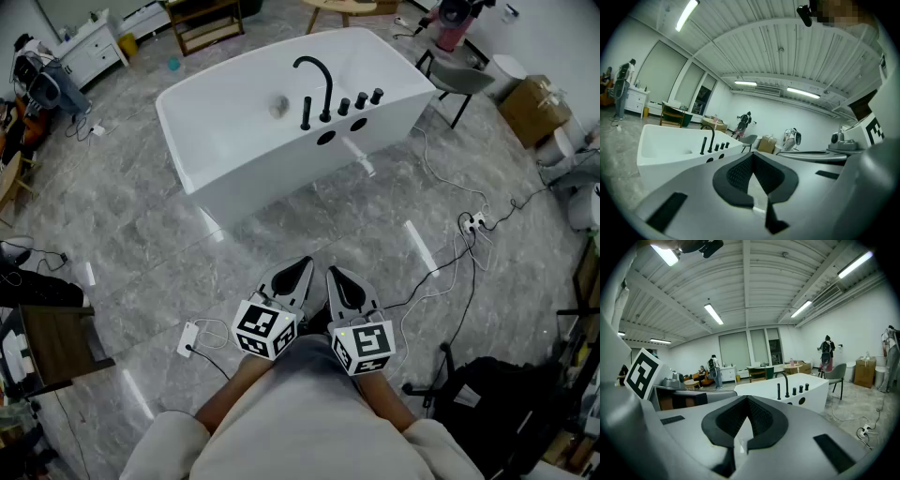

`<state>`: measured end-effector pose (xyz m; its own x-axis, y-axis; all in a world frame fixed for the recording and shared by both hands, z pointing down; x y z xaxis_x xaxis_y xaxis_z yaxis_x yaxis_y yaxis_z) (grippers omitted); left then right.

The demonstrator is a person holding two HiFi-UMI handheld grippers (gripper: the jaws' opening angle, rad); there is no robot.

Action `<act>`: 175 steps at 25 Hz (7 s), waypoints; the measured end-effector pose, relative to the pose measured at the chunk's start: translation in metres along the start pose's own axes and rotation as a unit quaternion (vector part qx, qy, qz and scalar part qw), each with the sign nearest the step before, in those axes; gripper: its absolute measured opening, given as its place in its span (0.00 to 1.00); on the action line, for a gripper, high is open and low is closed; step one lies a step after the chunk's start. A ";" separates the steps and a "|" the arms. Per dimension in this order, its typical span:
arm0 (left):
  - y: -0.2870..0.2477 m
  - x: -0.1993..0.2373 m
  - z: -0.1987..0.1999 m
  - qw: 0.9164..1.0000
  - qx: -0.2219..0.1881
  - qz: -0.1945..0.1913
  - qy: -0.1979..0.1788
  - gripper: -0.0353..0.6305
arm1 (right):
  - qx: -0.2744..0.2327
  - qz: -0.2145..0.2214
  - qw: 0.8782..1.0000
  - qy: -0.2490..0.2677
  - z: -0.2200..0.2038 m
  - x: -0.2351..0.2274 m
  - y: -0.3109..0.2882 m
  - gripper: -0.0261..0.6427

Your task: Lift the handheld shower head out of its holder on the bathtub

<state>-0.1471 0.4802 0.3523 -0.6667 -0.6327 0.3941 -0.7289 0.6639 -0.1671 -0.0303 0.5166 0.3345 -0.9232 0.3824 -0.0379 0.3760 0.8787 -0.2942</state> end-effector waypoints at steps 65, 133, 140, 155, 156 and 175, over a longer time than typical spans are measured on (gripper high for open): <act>-0.210 0.026 0.063 0.999 -0.016 0.050 -0.003 0.06 | 0.002 0.069 0.998 -0.007 0.049 -0.192 -0.122 0.07; -0.501 0.301 0.210 0.974 -0.043 0.220 0.028 0.06 | 0.018 0.206 0.978 0.028 0.175 -0.377 -0.547 0.07; -0.505 0.316 0.188 0.969 -0.057 0.232 0.058 0.06 | 0.048 0.216 0.975 0.030 0.158 -0.377 -0.556 0.07; -0.521 0.357 0.102 0.955 -0.006 0.276 0.111 0.08 | 0.101 0.222 0.969 0.036 0.107 -0.374 -0.567 0.07; -0.523 0.359 0.097 0.953 -0.001 0.281 0.114 0.10 | 0.102 0.223 0.969 0.036 0.105 -0.374 -0.568 0.07; -0.569 0.428 -0.011 0.927 0.075 0.331 0.161 0.29 | 0.158 0.212 0.964 0.015 0.044 -0.386 -0.575 0.07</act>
<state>-0.0155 -0.1642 0.6256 -0.9120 0.0606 0.4057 -0.2069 0.7861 -0.5824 0.1058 -0.1490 0.4762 -0.6868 0.7005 -0.1936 0.6727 0.5120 -0.5341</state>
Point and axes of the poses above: the fingertips, and each gripper's own axes: y backward along the fingers, x to its left, z out of its top, the point moved 7 cm from there along y, backward along the fingers, and after that the axes turned 5 degrees about y, right-handed, at the moved point
